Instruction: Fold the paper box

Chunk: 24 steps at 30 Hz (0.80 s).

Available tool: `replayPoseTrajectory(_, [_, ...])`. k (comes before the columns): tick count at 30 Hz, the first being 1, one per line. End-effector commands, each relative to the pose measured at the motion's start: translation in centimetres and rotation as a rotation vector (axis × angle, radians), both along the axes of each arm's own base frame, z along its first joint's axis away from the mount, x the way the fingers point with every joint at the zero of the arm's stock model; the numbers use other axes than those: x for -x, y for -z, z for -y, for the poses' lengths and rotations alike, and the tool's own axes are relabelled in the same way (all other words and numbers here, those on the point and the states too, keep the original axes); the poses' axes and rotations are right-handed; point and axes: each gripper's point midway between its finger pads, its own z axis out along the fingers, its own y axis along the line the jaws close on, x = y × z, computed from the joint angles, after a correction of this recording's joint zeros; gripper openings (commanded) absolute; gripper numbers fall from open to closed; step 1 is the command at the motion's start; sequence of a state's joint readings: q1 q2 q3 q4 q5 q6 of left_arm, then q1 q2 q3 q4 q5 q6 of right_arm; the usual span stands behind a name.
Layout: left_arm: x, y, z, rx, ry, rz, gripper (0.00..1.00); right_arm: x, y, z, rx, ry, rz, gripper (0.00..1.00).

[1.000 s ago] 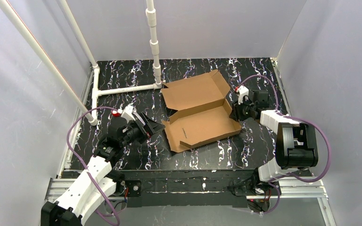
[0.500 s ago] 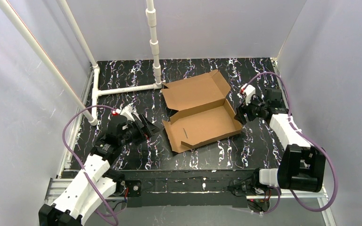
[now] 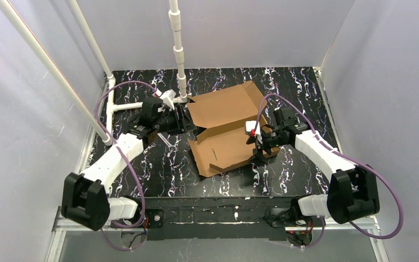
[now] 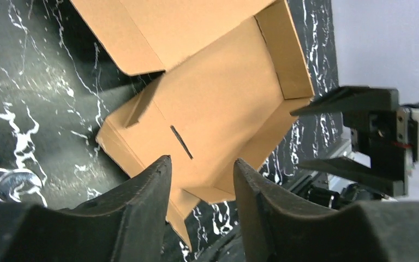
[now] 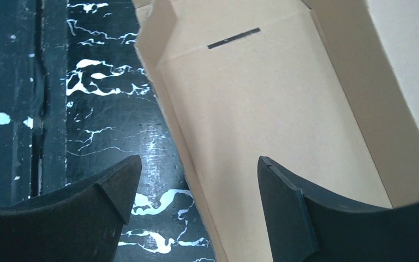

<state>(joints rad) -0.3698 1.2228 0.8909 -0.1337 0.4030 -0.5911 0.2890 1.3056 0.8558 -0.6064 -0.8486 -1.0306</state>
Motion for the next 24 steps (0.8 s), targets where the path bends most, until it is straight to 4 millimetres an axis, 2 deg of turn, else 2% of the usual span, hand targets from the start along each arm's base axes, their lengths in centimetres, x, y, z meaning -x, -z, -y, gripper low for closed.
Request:
replayPoseTrajectory(1, [-1.7, 1.5, 0.2, -0.099, 0.042, 0.026, 0.41, 1.8, 0.0, -1.0, -0.012, -0.143, 0.056, 0.86])
replayPoseTrajectory(6, [-3.5, 4.4, -0.4, -0.171, -0.043, -0.027, 0.24, 3.1, 1.2, -1.8, 0.013, -0.207, 0.063, 0.84])
replayPoseTrajectory(10, [-4.5, 6.1, 0.6, -0.181, -0.046, -0.072, 0.14, 3.7, 2.1, -2.3, 0.042, -0.241, 0.058, 0.81])
replayPoseTrajectory(15, [-5.2, 7.8, 2.0, -0.201, -0.034, -0.095, 0.12, 4.1, 3.3, -2.8, 0.084, -0.269, 0.055, 0.74])
replayPoseTrajectory(20, [-5.4, 9.6, 2.5, -0.221, -0.036, -0.124, 0.10, 4.6, 4.0, -3.2, 0.109, -0.296, 0.055, 0.60])
replayPoseTrajectory(24, [-5.2, 10.0, 3.4, -0.202, -0.023, -0.132, 0.09, 5.1, 4.5, -3.4, 0.123, -0.318, 0.052, 0.49])
